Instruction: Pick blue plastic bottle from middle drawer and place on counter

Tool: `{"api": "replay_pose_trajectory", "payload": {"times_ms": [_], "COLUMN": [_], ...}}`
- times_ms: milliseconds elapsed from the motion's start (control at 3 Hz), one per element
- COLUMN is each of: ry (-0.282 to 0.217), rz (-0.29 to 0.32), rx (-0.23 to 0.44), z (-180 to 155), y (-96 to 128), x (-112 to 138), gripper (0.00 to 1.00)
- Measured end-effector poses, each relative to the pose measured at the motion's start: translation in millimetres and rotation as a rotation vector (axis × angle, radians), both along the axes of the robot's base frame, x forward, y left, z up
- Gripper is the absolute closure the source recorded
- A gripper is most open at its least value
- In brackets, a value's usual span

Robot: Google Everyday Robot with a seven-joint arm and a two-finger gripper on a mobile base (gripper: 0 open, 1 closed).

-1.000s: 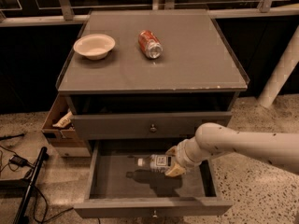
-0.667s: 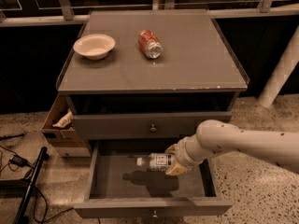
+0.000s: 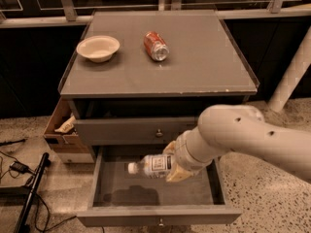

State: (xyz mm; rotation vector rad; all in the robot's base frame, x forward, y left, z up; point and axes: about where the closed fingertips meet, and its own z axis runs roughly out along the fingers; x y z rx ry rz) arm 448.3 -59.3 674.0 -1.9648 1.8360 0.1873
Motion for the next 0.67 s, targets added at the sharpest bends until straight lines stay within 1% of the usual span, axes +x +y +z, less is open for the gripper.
{"api": "replay_pose_trajectory", "payload": {"times_ms": [333,667], "ry": [-0.035,-0.038], "rz": [-0.005,-0.004], "rx": [-0.032,-0.028], "z": [31.0,28.3], "y": [-3.4,-3.0], "x": [-9.1,-7.1], "gripper": [1.0,1.0]}}
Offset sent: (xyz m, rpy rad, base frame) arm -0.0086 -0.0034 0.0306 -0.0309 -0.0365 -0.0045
